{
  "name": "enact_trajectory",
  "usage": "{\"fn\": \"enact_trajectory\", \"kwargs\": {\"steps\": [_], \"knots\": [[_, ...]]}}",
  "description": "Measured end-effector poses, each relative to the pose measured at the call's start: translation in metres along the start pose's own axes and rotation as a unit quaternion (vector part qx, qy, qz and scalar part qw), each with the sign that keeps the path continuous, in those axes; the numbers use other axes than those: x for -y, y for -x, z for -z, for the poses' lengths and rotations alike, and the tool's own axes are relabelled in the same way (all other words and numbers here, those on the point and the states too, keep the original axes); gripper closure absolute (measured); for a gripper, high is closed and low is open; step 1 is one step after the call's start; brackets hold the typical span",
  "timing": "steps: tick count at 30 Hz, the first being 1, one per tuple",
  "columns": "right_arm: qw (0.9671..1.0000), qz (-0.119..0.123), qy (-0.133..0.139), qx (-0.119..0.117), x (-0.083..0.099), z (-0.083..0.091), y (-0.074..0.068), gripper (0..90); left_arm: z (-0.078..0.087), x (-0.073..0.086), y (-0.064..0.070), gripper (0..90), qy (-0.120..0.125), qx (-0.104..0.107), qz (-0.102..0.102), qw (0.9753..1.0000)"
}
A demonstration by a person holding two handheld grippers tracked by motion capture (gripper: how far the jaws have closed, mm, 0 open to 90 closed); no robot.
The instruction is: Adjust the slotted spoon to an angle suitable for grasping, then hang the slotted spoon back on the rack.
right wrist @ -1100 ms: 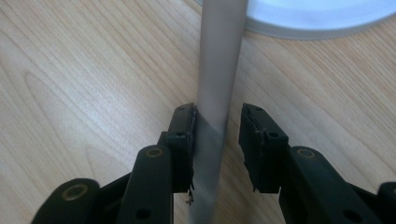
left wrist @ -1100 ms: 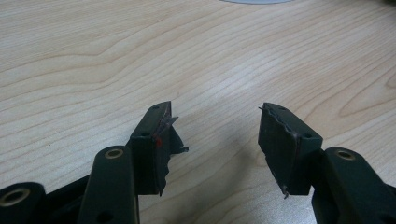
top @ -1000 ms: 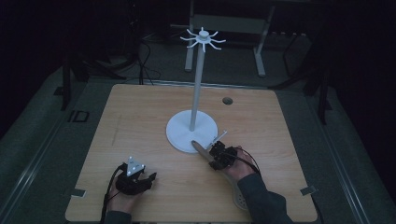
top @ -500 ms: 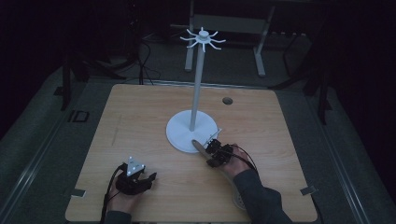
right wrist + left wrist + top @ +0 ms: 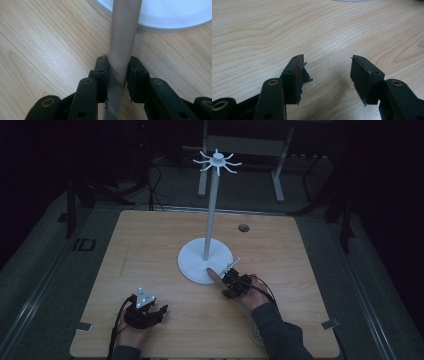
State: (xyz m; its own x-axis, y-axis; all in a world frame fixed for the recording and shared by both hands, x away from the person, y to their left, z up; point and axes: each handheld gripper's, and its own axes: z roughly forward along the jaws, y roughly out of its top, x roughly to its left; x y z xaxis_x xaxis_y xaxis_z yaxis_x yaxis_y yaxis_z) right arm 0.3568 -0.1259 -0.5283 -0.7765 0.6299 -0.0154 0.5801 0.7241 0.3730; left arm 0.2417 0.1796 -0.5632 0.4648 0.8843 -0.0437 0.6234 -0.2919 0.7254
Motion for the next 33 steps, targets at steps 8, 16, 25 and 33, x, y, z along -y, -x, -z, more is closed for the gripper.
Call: {"fn": "enact_trajectory", "kwargs": {"steps": [8,16,25,33], "knots": [[0.9999,-0.002,0.01,0.003,0.001,0.006,-0.001,72.0,0.0,0.0,0.001,45.2,0.0,0.001,-0.001,1.0],[0.9996,-0.011,0.027,0.006,0.004,0.012,-0.001,72.3,0.0,0.0,0.001,45.2,0.0,0.0,-0.001,1.0],[0.9987,-0.017,0.047,0.013,0.005,0.021,0.0,72.7,0.0,0.0,0.001,45.2,0.001,0.0,-0.001,1.0],[0.9968,-0.017,0.075,0.023,0.005,0.03,0.0,73.0,-0.001,-0.001,0.001,45.1,0.0,0.0,-0.002,1.0]]}}
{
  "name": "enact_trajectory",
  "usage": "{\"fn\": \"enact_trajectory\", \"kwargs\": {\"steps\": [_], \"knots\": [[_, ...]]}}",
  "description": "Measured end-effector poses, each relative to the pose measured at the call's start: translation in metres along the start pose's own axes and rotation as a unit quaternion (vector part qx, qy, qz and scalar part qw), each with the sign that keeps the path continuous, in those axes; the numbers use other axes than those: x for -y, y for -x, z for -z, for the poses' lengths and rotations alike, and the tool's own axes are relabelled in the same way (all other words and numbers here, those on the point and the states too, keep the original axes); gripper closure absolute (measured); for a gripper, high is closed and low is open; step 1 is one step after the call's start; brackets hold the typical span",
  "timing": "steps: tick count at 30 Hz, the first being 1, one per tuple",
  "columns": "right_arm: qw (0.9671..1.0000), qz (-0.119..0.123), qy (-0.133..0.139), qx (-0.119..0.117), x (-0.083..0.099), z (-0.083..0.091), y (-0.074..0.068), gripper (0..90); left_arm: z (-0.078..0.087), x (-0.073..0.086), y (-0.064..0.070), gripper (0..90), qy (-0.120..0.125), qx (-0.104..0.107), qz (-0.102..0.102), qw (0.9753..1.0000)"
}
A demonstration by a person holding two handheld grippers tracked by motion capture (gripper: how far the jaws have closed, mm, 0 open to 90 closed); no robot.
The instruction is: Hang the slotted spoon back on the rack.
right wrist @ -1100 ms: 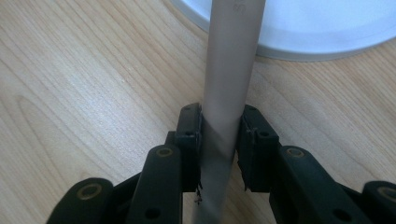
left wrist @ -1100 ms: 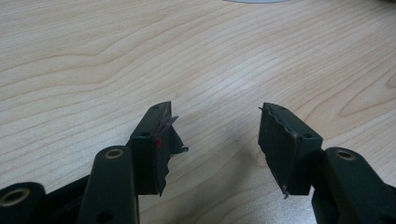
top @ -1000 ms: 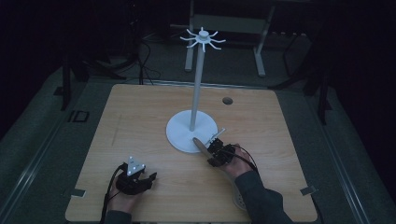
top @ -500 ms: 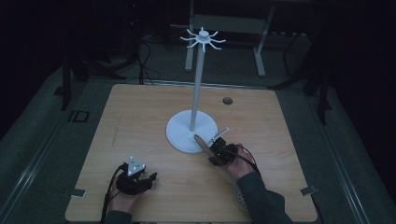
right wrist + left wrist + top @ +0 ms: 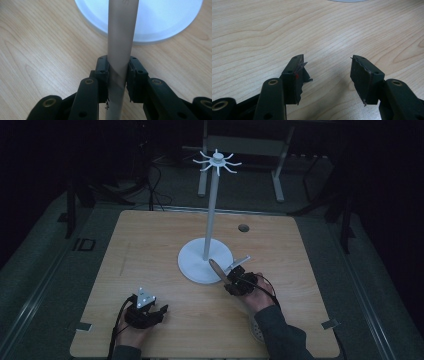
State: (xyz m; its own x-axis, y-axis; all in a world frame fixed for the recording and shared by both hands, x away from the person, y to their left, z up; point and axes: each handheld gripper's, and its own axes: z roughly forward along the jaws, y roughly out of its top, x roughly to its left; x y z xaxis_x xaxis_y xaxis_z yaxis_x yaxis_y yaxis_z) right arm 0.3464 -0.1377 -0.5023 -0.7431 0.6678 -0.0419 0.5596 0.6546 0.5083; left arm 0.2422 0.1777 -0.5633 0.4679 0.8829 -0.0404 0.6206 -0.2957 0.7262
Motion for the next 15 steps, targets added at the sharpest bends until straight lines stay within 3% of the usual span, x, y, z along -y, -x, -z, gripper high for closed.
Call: {"fn": "enact_trajectory", "kwargs": {"steps": [1,6,7,15], "knots": [[0.9997,-0.009,0.018,0.01,0.0,0.004,0.001,73.0,0.0,0.0,0.0,45.2,0.0,0.0,0.0,1.0],[0.9992,-0.014,0.033,0.016,-0.001,0.007,0.002,73.1,0.001,0.0,-0.001,45.2,0.001,-0.001,0.0,1.0],[0.9982,-0.02,0.052,0.023,-0.002,0.011,0.003,73.1,0.001,0.0,0.0,45.2,0.001,-0.001,0.0,1.0],[0.9963,-0.025,0.078,0.027,-0.005,0.02,0.004,73.2,0.001,0.0,0.0,45.2,0.003,-0.001,0.002,1.0]]}}
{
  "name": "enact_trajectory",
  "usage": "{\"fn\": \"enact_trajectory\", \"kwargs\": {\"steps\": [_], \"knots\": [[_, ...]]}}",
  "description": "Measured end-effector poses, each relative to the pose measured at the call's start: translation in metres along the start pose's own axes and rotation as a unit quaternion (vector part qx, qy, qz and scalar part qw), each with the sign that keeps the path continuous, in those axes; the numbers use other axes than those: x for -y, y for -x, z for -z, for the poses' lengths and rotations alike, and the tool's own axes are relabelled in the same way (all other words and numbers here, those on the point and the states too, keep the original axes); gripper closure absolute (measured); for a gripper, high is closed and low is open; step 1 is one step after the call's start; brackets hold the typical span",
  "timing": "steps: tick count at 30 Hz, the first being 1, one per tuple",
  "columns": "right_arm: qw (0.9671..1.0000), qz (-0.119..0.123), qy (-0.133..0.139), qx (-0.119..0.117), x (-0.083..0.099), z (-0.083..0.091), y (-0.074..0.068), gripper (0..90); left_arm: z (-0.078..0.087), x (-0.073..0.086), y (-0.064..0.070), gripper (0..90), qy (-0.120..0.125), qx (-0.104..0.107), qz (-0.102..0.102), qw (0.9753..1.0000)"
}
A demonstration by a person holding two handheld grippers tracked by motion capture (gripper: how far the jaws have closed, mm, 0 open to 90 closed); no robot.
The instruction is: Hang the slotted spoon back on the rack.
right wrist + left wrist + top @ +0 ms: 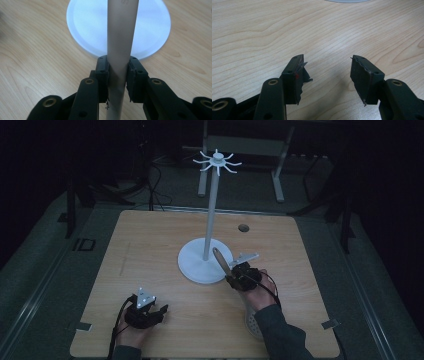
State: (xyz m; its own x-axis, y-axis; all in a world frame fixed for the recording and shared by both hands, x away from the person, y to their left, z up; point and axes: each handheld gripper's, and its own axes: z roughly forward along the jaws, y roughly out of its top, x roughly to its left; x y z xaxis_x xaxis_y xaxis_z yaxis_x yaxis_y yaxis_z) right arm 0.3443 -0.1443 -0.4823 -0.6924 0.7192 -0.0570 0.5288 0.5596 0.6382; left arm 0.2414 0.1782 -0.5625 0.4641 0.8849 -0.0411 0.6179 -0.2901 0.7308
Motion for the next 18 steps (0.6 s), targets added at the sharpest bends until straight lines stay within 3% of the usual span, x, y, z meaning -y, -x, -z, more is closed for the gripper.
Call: {"fn": "enact_trajectory", "kwargs": {"steps": [18], "knots": [[0.9979,-0.015,0.062,0.009,-0.009,0.017,0.005,73.1,-0.001,0.0,0.0,45.2,-0.002,-0.001,-0.002,1.0]]}}
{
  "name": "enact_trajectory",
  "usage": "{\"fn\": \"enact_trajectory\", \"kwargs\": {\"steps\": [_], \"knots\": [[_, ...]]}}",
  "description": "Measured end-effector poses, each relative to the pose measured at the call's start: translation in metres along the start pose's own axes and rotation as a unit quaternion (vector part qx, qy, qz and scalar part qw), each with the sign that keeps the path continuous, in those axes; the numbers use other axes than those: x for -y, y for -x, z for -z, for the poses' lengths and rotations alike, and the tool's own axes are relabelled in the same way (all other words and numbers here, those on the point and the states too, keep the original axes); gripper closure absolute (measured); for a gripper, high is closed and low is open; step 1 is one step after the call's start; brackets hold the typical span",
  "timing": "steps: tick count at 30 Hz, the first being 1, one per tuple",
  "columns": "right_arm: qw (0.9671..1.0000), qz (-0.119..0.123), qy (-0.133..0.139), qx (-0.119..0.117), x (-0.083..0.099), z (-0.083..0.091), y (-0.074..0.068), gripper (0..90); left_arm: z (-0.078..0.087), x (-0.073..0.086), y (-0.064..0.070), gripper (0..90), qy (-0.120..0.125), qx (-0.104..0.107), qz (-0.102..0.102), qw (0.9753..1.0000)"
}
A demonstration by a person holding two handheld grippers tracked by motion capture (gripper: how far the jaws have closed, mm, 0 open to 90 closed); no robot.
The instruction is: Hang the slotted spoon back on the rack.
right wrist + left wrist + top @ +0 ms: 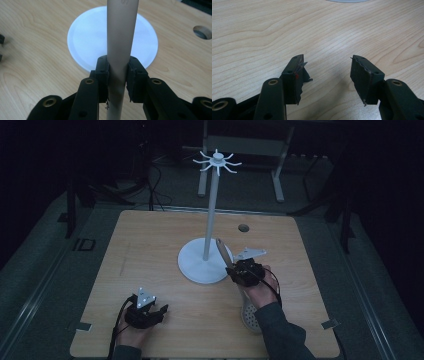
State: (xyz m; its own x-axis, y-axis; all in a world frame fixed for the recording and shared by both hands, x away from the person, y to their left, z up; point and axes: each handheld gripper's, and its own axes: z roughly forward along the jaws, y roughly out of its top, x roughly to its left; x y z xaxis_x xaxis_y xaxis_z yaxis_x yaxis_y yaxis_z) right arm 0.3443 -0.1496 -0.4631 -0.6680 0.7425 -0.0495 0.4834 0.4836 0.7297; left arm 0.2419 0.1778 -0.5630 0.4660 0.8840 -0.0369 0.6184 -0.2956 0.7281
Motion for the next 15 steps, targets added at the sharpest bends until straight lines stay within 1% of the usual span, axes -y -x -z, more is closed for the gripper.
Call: {"fn": "enact_trajectory", "kwargs": {"steps": [2,3,4,10,12,13,15], "knots": [[1.0,0.0,0.004,0.001,-0.001,0.001,0.0,73.2,0.0,0.0,0.0,45.1,0.0,0.0,0.0,1.0],[0.9999,0.001,0.01,0.002,-0.001,0.002,0.0,73.1,0.0,0.0,0.0,45.1,0.0,0.001,0.0,1.0],[0.9997,0.0,0.023,0.004,-0.002,0.006,0.0,73.2,0.0,0.0,0.0,45.2,0.001,0.001,0.0,1.0],[0.999,-0.001,0.045,0.003,-0.008,0.013,0.003,73.2,0.001,0.0,0.0,45.2,0.003,0.0,0.002,1.0],[0.9988,-0.001,0.048,0.002,-0.009,0.014,0.003,73.2,0.001,0.0,0.0,45.2,0.003,0.0,0.002,1.0],[0.9983,-0.001,0.058,0.002,-0.011,0.017,0.004,73.2,0.001,0.0,0.0,45.2,0.003,0.0,0.001,1.0],[0.9979,0.001,0.065,0.002,-0.012,0.019,0.004,73.2,0.001,0.0,0.0,45.2,0.003,0.0,0.002,1.0]]}}
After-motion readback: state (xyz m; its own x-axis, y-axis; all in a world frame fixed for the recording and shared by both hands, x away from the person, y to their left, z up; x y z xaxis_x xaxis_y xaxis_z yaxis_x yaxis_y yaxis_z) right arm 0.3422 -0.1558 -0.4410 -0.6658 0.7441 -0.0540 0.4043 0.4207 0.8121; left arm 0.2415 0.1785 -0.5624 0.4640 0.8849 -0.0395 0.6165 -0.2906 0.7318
